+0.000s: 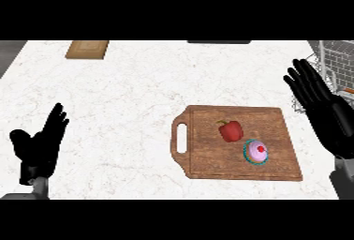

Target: Pick the bell pepper from the cutting board and place it in the tiered basket

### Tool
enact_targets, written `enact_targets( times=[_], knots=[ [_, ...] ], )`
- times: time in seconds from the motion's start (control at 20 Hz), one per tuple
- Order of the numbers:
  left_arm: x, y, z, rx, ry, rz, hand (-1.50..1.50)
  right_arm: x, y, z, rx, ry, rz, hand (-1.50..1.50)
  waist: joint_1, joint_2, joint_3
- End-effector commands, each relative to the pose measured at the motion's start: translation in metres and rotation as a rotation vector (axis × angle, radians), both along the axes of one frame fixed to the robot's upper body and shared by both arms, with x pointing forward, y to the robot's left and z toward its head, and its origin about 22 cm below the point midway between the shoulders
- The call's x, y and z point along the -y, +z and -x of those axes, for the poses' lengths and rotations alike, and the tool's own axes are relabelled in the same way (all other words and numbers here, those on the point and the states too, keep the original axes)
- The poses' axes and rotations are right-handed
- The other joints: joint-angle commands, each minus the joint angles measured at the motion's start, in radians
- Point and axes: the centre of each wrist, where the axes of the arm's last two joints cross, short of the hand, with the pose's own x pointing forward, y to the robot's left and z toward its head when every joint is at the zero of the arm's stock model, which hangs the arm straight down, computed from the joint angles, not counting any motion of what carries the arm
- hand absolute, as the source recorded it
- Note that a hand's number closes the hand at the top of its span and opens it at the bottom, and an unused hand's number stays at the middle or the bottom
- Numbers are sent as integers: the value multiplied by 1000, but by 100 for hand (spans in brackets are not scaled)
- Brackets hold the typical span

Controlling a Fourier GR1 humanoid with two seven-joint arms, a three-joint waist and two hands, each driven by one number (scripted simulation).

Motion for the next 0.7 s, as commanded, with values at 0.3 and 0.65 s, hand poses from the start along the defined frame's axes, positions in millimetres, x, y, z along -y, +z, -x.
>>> enact_targets(
  times=[0.3,0.65],
  knots=[
    [27,48,-24,270,-336,-258,0,-41,68,-14,348,224,589,150,-15,-19,6],
    [28,59,-24,360,-428,-346,0,-153,-24,-23,282,214,284,-150,19,30,28]
  ],
)
